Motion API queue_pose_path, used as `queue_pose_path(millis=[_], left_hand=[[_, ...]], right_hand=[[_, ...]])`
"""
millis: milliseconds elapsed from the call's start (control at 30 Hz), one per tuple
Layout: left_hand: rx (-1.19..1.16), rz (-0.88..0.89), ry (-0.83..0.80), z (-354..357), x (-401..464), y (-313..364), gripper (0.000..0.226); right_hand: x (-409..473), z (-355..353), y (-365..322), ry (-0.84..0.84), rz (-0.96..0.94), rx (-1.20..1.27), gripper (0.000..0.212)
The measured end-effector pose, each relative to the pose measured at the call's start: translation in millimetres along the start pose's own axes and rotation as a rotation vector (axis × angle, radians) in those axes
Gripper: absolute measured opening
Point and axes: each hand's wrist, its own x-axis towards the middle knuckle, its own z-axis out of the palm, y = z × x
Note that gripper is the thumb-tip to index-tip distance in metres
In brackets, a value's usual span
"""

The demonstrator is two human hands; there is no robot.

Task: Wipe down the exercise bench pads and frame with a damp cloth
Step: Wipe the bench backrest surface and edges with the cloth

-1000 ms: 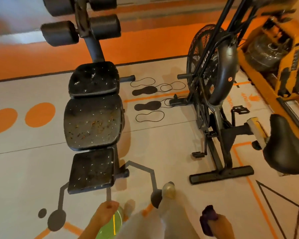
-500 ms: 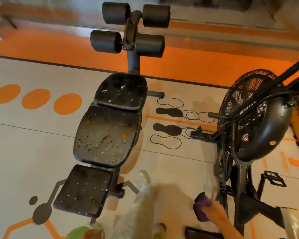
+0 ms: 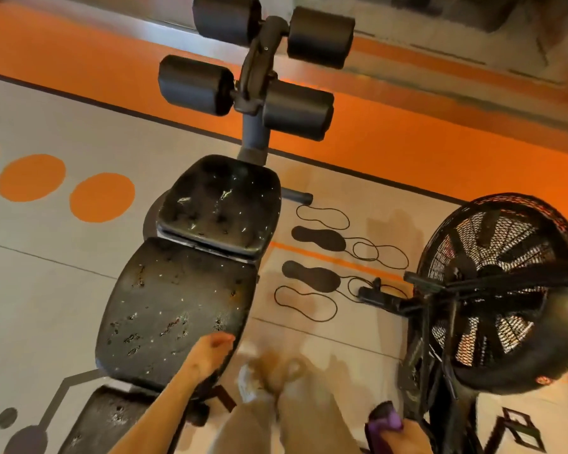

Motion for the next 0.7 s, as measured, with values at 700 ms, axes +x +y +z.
queue_pose_path(millis=[700], left_hand=[[0.005, 0.067, 0.192, -24, 190, 174, 0.019]], right_hand=[[146, -38, -420, 0.024, -0.651, -0.211, 0.029]])
